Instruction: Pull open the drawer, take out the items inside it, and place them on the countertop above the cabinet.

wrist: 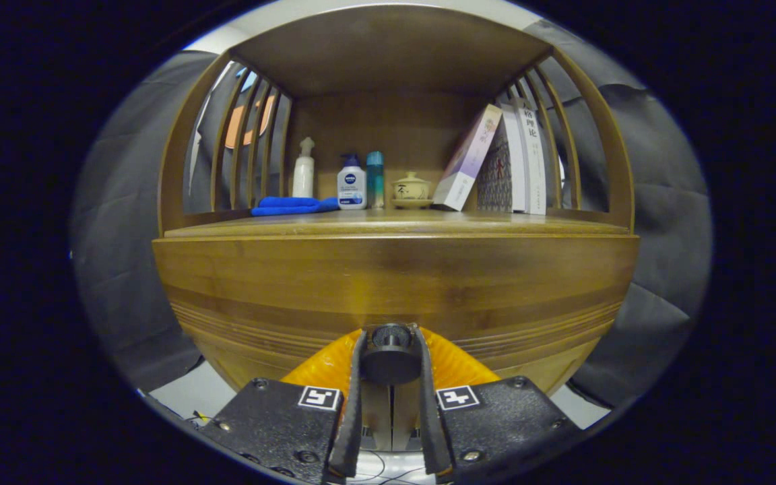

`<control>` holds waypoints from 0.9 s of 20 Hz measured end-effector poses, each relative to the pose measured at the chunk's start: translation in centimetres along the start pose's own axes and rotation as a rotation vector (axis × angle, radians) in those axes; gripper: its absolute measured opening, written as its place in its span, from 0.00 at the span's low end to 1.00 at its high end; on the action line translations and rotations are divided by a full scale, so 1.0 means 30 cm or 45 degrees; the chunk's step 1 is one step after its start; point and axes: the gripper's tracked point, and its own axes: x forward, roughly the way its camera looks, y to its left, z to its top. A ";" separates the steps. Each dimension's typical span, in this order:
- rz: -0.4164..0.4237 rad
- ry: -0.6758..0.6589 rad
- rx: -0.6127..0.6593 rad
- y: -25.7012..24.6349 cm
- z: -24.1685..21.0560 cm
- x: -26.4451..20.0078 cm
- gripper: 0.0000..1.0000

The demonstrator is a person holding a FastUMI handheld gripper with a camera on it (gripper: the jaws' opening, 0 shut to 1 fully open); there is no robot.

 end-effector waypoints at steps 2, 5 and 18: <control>0.003 -0.001 -0.001 0.002 -0.011 -0.038 0.38; 0.005 0.003 0.013 0.003 -0.022 -0.085 0.38; 0.025 -0.013 0.033 -0.005 -0.076 -0.316 0.38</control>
